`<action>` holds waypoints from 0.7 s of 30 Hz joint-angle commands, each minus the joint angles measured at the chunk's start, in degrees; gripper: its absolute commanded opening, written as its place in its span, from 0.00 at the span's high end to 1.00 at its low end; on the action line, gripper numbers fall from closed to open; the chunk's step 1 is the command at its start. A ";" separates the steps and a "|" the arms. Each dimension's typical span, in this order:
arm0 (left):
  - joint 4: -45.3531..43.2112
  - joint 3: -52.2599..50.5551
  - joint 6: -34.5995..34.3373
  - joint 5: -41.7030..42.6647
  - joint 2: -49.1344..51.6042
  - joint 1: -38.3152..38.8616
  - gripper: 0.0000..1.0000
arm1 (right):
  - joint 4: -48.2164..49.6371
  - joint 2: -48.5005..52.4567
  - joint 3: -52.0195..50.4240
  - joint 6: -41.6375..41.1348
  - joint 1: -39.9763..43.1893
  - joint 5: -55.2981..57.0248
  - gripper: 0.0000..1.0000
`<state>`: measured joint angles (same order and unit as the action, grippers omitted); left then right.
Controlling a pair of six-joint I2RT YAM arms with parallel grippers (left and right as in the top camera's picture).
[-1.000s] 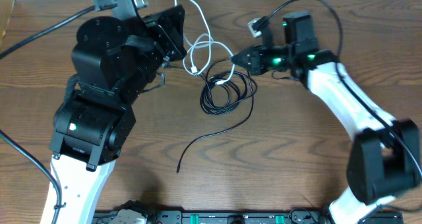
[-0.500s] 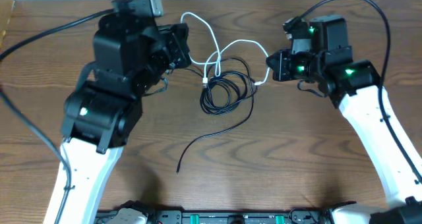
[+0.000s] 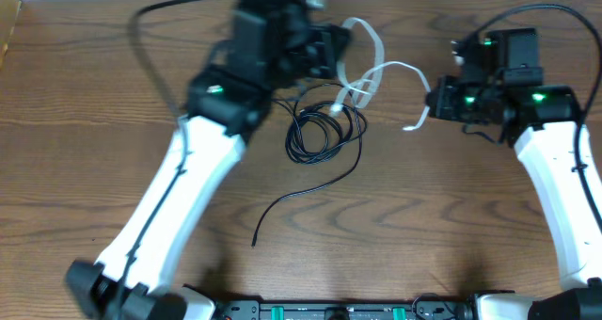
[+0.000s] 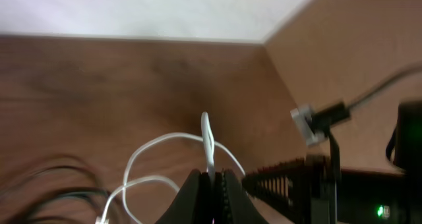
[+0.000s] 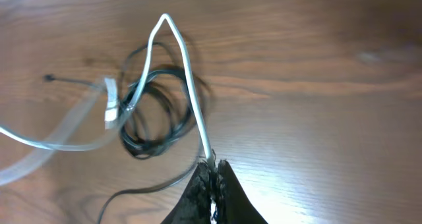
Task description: Untangle cables
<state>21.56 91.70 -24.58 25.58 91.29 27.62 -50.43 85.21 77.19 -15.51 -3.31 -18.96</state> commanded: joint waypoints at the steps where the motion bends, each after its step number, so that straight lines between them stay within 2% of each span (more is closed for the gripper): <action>1: -2.10 1.11 0.96 2.82 5.16 5.66 0.93 | -2.34 -0.63 0.72 2.23 3.69 0.59 0.99; 5: -2.40 1.11 0.46 -0.98 10.95 10.03 0.93 | -4.96 -0.61 0.70 3.61 7.85 1.44 0.99; 13: -8.00 1.11 -0.96 -1.25 22.18 17.77 0.92 | -7.67 -0.57 0.70 4.50 12.96 4.98 0.99; 16: -8.44 1.11 -0.94 -1.25 23.67 18.88 0.84 | -7.67 -0.48 0.70 4.92 12.96 5.18 0.99; 17: -8.37 1.11 -0.92 -1.25 23.71 18.97 0.75 | -7.65 -0.44 0.70 4.92 12.96 5.18 0.99; 18: -8.33 1.11 -0.59 -1.25 23.71 18.97 0.60 | -7.65 -0.33 0.68 4.90 12.96 5.16 0.99; 19: -8.35 1.11 -0.24 -1.38 23.65 18.82 0.51 | -7.63 -0.13 0.68 4.90 12.90 5.14 0.99; 21: -7.74 1.11 0.90 -2.45 23.04 18.01 0.18 | -7.63 0.57 0.68 4.90 12.66 5.14 0.99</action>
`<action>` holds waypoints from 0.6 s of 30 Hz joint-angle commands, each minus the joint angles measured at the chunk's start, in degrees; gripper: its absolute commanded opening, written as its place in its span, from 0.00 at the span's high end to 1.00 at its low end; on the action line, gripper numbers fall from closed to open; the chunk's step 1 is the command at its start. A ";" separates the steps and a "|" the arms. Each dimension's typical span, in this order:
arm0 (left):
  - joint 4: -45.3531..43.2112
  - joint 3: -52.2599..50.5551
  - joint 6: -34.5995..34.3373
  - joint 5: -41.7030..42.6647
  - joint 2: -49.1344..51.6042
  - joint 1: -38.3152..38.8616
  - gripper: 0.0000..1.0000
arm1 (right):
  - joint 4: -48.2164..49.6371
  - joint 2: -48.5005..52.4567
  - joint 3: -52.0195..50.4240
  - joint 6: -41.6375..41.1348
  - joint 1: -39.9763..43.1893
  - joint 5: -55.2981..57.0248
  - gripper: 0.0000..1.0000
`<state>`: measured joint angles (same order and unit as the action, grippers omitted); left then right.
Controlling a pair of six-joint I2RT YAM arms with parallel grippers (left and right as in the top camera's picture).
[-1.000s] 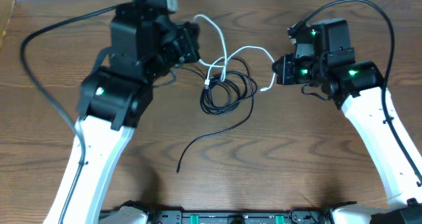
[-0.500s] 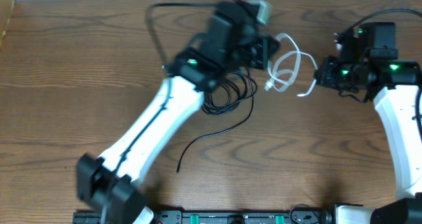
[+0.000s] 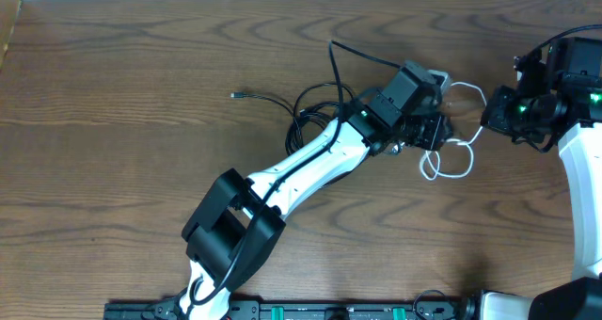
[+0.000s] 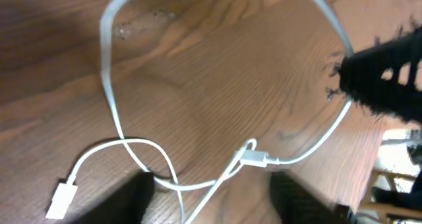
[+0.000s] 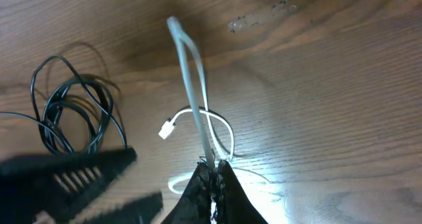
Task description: Untangle cables
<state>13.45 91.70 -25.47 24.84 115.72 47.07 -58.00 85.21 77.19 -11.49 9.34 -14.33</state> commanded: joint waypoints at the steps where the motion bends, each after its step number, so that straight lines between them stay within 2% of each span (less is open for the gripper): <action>1: 0.76 1.11 2.23 -1.99 -1.60 -1.84 0.12 | -0.07 0.96 0.68 0.87 -0.13 0.50 0.99; 3: 2.43 1.11 3.37 -2.10 -2.45 -3.45 0.06 | -0.15 2.01 0.68 0.90 -0.61 0.48 0.99; 7: 7.32 1.11 3.41 -3.63 -5.38 -8.72 0.05 | -0.33 3.72 0.68 1.49 -1.97 0.26 0.99; 9: 11.69 1.11 3.43 -3.76 -8.57 -13.79 0.05 | -0.72 4.50 0.68 1.49 -3.23 0.28 0.99; 11: 15.06 1.11 4.50 -3.74 -11.28 -17.59 0.05 | -1.33 4.96 0.66 1.49 -4.24 0.35 0.95; 13: 19.45 1.11 6.99 -3.85 -14.75 -22.12 0.05 | -2.36 5.81 0.66 1.46 -5.27 0.66 0.83; 14: 22.80 1.11 8.22 -5.20 -17.03 -24.92 0.05 | -3.37 6.80 0.63 1.49 -5.99 0.74 0.72; 18: 28.28 1.11 10.49 -9.35 -20.20 -29.20 0.05 | -4.11 9.16 -0.02 1.70 -7.61 0.92 0.58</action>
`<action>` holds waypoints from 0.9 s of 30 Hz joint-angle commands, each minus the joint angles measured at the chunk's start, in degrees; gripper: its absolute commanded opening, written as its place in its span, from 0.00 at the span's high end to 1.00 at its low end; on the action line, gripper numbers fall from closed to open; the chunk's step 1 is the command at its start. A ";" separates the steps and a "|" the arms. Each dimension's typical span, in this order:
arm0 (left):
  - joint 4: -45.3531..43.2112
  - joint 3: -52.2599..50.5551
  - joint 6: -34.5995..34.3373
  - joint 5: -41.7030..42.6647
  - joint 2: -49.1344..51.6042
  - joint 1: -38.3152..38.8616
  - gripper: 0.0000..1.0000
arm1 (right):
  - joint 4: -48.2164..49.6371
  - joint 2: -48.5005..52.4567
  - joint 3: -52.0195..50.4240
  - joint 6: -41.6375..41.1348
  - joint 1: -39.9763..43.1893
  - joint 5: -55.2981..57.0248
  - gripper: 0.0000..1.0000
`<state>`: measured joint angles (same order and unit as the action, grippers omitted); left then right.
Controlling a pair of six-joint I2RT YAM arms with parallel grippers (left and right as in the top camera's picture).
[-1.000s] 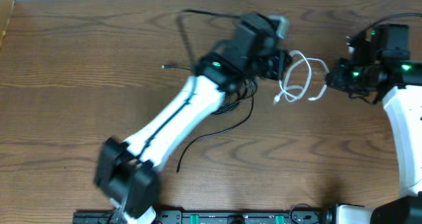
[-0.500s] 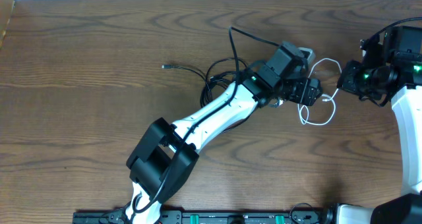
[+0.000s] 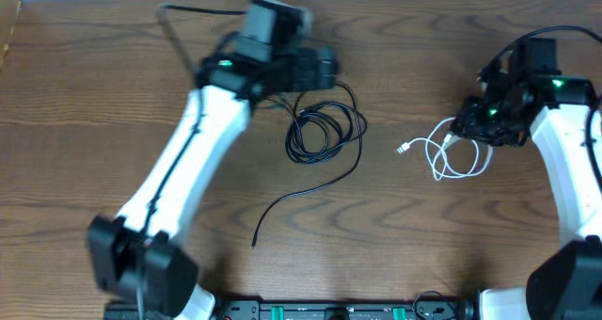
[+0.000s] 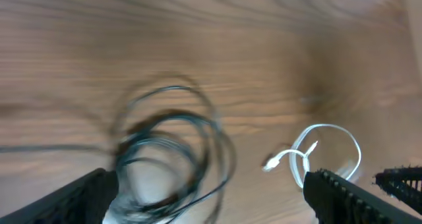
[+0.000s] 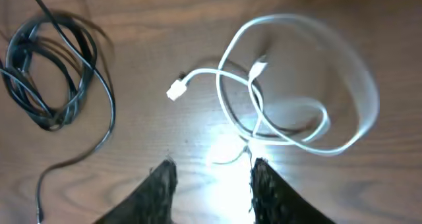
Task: Untangle cables
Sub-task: 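Carry the white cable to the right back corner with right gripper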
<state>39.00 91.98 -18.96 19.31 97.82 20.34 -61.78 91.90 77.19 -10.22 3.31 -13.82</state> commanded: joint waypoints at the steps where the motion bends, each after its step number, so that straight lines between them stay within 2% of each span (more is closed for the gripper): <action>1: 3.65 0.83 4.22 -4.00 -2.69 -3.39 0.05 | -0.50 3.23 -0.24 0.50 -2.14 0.66 0.55; 7: 7.69 0.72 4.48 -4.00 -2.97 -8.39 0.05 | -0.57 8.17 -0.42 1.22 -5.55 4.39 0.41; 15: 8.39 0.44 9.60 -4.63 -2.97 -9.55 0.05 | -2.29 13.16 -0.44 -8.44 -6.40 16.65 0.39; 20: 9.84 0.35 9.57 -9.68 -2.97 -9.57 0.05 | -1.88 14.75 -0.57 -8.90 -6.40 16.96 0.39; 27: 10.73 0.33 9.55 -9.94 -2.97 -9.66 0.05 | -1.18 17.11 -0.92 -7.28 -6.40 16.90 0.39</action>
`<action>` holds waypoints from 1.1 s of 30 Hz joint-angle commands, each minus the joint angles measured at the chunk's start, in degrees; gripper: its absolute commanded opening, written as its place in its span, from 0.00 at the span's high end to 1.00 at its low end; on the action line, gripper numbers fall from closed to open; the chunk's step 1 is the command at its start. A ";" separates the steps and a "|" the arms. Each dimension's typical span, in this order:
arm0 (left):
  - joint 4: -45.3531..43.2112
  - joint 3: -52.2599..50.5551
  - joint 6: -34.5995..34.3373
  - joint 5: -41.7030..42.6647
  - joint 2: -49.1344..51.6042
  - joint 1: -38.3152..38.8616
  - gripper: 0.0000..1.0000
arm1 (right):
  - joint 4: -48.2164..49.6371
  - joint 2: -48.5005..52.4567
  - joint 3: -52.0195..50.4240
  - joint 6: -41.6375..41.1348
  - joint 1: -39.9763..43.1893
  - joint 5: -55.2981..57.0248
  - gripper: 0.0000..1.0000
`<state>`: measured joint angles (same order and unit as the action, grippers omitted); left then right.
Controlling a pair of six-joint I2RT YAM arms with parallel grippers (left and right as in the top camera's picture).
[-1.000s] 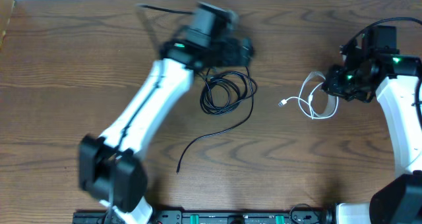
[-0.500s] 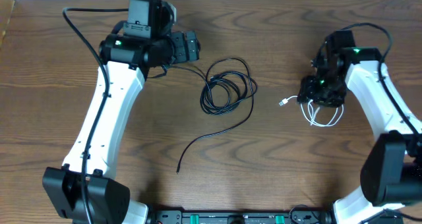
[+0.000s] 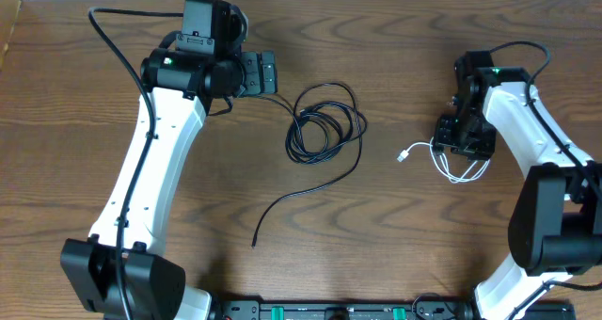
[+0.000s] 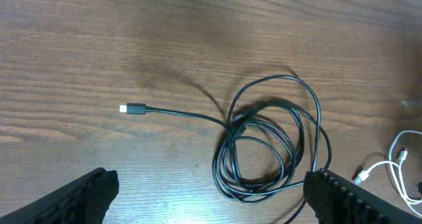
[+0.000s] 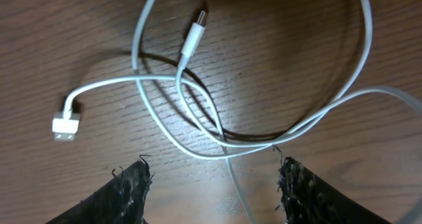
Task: Untangle cables
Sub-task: 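Carry the white cable to the right back corner with right gripper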
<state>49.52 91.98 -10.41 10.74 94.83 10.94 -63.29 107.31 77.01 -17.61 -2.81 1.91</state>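
Observation:
A black cable (image 3: 324, 132) lies coiled mid-table, one tail running down-left to its tip (image 3: 254, 243). The left wrist view shows that coil (image 4: 270, 148) and its plug end (image 4: 132, 109). A white cable (image 3: 463, 165) lies in loose loops at the right, apart from the black one. My left gripper (image 3: 268, 73) is open, up and left of the coil, empty (image 4: 211, 207). Low over the white cable (image 5: 217, 128), my right gripper (image 3: 463, 136) stands open (image 5: 221, 197). One white strand runs on the table between its fingers (image 5: 125, 194).
The wooden table (image 3: 395, 254) ends at a white wall along the back and at a raised edge (image 3: 9, 38) on the far left. The arm bases stand on a rail (image 3: 329, 311) at the front edge. A black supply cord (image 3: 113, 47) loops off my left arm.
My right gripper, still open, is now lower and closer over the white cable. My left gripper, also open, has moved left, away from above the black coil. Both cables lie as before.
First both grippers were shut on the white cable, held up across the black coil. Then the left was open and the right still held the white cable at the right side. After that both were open, and the white cable lay apart from the coil, as now.

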 commanded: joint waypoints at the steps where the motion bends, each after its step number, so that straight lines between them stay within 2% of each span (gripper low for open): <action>1: 0.22 0.33 1.01 -1.40 0.02 -0.26 0.05 | 0.50 2.05 -0.74 0.61 -0.31 1.14 0.39; 12: 0.63 0.24 1.01 -1.40 0.02 -0.26 0.05 | 3.54 2.51 -1.90 7.32 -0.83 -3.17 0.40; 21: 0.83 0.13 1.01 -1.40 0.02 -0.26 0.05 | 11.52 2.54 -8.66 10.01 -1.79 -3.76 0.44; 28: 0.83 0.13 1.01 -1.38 0.02 -0.26 0.05 | 17.88 2.54 -13.42 10.01 -1.79 -3.76 0.59; 30: 0.83 0.13 1.01 -1.40 0.02 -0.26 0.05 | 19.69 2.54 -15.02 10.01 -1.79 -3.78 0.78; 33: 0.81 0.13 0.98 -1.40 0.02 -0.26 0.05 | 22.71 2.51 -17.51 9.99 -1.79 -3.82 0.90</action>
<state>50.13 91.98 -10.41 10.13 94.83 10.92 -42.76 107.31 63.88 -8.10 -4.21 -0.19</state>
